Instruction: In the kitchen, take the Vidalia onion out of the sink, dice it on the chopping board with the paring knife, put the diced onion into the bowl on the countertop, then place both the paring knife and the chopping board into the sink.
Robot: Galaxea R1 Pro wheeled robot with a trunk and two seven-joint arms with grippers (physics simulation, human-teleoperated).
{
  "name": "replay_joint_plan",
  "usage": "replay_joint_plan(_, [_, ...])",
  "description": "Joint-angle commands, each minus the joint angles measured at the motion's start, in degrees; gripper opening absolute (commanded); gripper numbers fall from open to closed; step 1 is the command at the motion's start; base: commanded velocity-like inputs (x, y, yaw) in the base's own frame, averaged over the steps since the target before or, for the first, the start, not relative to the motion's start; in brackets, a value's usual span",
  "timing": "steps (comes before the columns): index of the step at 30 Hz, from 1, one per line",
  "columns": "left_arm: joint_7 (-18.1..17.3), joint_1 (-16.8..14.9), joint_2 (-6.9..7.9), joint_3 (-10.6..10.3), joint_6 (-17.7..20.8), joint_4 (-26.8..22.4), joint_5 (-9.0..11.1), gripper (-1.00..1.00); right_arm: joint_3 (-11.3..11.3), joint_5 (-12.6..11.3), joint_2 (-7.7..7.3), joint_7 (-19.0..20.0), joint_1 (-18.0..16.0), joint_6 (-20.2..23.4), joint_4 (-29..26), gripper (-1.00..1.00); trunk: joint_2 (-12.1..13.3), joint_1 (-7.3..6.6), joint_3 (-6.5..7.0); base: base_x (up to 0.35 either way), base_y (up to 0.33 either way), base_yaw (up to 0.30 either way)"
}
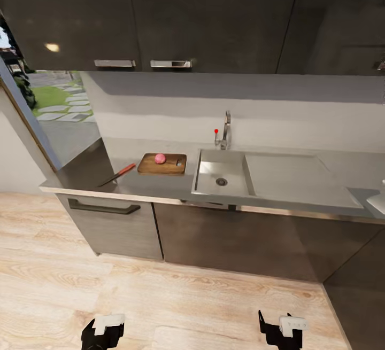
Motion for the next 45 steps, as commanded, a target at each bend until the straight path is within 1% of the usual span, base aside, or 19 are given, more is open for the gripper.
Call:
replay_joint_plan(1, [0.1, -0.1, -0.03, -0.5, -0.3, 0.2, 0.3, 1.0, -0.4, 0.6, 0.01, 0.0, -0.1, -0.2, 0.1, 1.0, -0.1, 0.04, -0.02, 0.0, 0.0, 0.0])
replay_joint_plan(12, [0.1, -0.1, -0.03, -0.5, 0.4, 0.2, 0.3, 1.0, -0.4, 0.6, 0.0, 0.0, -0.1, -0.2, 0.1, 1.0, -0.1, 0.04, 0.98, 0.0, 0.0, 0.0])
replay_joint_plan(45, [0.1, -0.1, -0.04, -0.5, 0.4, 0.2, 0.3, 1.0, -0.4, 0.6, 0.03, 0.0, -0.1, -0.2, 0.1, 1.0, -0.1, 0.04, 3.98, 0.0, 0.0, 0.0])
